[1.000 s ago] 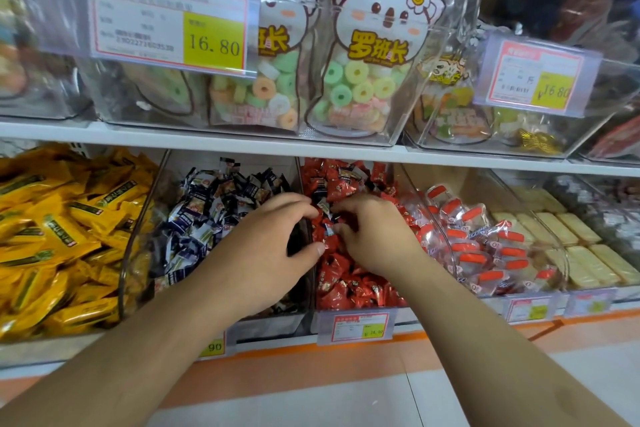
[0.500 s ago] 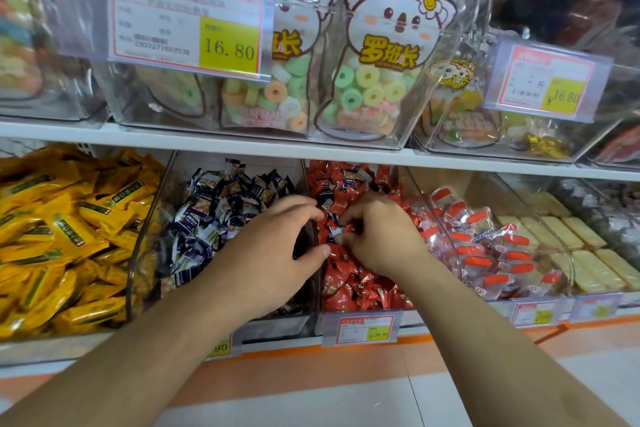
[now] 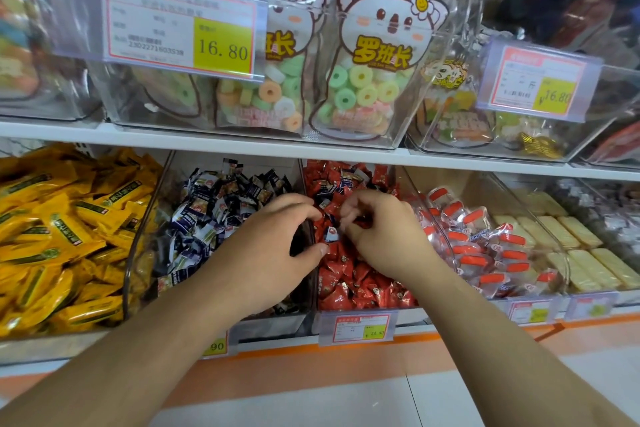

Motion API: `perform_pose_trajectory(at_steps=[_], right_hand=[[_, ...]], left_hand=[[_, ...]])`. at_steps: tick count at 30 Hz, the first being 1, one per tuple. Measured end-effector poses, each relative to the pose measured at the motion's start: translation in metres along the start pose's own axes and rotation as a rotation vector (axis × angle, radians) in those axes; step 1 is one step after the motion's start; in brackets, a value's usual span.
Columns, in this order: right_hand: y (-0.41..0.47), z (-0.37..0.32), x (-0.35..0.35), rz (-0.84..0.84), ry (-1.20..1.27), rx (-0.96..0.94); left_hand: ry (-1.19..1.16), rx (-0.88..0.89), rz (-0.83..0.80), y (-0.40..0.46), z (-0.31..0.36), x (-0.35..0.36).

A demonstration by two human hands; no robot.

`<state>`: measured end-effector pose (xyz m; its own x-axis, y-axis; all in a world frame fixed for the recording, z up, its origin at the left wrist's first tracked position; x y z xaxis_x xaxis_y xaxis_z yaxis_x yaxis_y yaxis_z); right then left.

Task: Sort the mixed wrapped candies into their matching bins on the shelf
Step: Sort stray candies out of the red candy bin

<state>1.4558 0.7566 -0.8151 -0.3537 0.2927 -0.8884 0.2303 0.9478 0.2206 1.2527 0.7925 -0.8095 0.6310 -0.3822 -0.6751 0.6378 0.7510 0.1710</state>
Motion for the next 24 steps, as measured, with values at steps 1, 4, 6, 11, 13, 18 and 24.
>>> perform_pose_trajectory(at_steps=[1,4,6,11,13,18,24], right_hand=[[0.000,0.000,0.001,-0.016,-0.004,-0.007],[0.000,-0.002,0.008,-0.058,-0.127,-0.060],[-0.001,-0.003,0.014,-0.070,-0.166,-0.058],[0.000,-0.005,0.004,0.042,-0.064,-0.044],[-0.001,-0.011,-0.009,0.083,0.084,0.009],[-0.009,-0.034,-0.032,0.019,0.531,0.053],[-0.012,-0.036,-0.034,-0.043,0.599,0.021]], left_hand=[[0.002,0.002,0.002,0.000,0.000,0.000],[0.018,-0.001,0.003,-0.001,0.001,0.002],[0.021,-0.005,0.003,-0.001,0.001,0.002],[0.000,-0.006,0.008,-0.002,0.000,0.000],[-0.027,-0.001,0.036,-0.002,0.000,-0.001],[-0.218,-0.011,0.216,0.001,0.008,-0.009],[-0.285,-0.055,0.314,0.002,-0.001,-0.023]])
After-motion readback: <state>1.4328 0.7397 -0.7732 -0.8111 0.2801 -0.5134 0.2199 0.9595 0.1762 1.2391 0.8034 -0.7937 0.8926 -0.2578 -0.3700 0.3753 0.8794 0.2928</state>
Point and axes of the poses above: each hand's wrist, its own y-axis towards the middle knuckle, its own x-axis out of the palm, z = x × y, the point moved 2 cm from there along y, towards the middle knuckle, and after that the axes turned 8 degrees about -y, right-handed, at the moved point
